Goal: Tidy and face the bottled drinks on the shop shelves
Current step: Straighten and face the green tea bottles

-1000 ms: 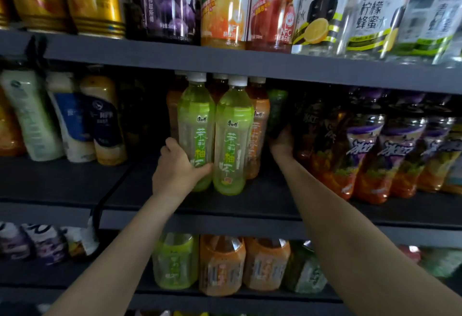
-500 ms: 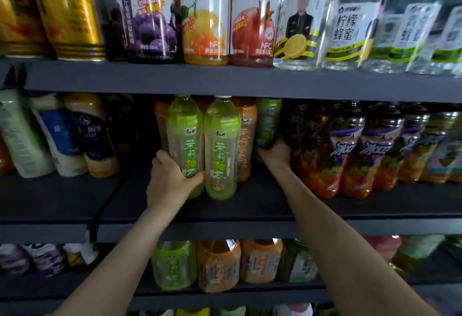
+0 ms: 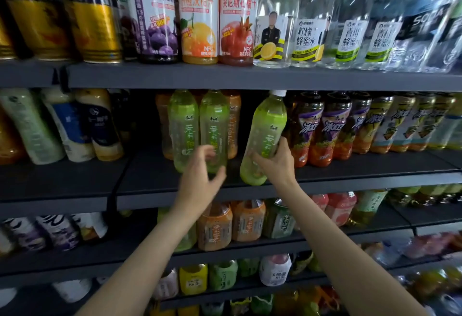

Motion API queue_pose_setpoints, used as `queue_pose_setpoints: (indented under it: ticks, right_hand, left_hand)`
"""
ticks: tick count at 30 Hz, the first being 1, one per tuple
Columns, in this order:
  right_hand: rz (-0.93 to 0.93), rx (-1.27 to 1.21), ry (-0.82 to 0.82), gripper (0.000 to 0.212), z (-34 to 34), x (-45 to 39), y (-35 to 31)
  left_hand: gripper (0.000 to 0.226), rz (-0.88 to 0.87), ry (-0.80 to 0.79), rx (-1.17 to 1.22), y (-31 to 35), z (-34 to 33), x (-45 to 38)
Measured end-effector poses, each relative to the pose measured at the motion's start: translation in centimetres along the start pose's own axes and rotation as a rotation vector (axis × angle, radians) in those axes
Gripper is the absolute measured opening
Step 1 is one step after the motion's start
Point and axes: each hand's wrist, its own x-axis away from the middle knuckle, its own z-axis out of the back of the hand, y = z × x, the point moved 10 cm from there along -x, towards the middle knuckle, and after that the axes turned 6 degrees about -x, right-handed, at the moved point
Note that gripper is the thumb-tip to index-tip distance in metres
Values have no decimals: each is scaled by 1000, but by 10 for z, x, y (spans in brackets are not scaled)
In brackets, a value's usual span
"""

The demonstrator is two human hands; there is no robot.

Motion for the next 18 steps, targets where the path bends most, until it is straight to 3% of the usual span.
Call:
queue_pose_setpoints:
  ticks: [2, 4, 6, 8, 10, 14, 16, 18]
  right_hand:
    - [-60, -174, -96, 47, -3, 15, 0]
    - [-106, -366, -212, 48, -6, 32, -8]
    - [-130, -467, -288, 46, -8, 45, -22]
    - [-130, -491, -301, 40, -5, 48, -34]
    - [-153, -502, -259, 38, 2, 49, -41]
    - [-285, -620, -211, 39, 6, 56, -42]
    - [-324, -682, -179, 39, 6, 60, -42]
    - [-301, -689, -143, 41, 10, 61, -46]
  left_hand:
    - [63, 173, -329, 152, -4, -34, 9]
    - [72, 415, -541, 478, -6, -51, 26]
    - [43, 548, -621, 873, 5, -56, 39]
    - [31, 529, -572, 975, 14, -47, 40]
    - [36, 444, -441, 758, 14, -30, 35]
    - [63, 93, -111, 145, 31, 20, 25]
    - [68, -61, -39, 57, 45, 34, 27]
    - [67, -82, -74, 84, 45, 37, 27]
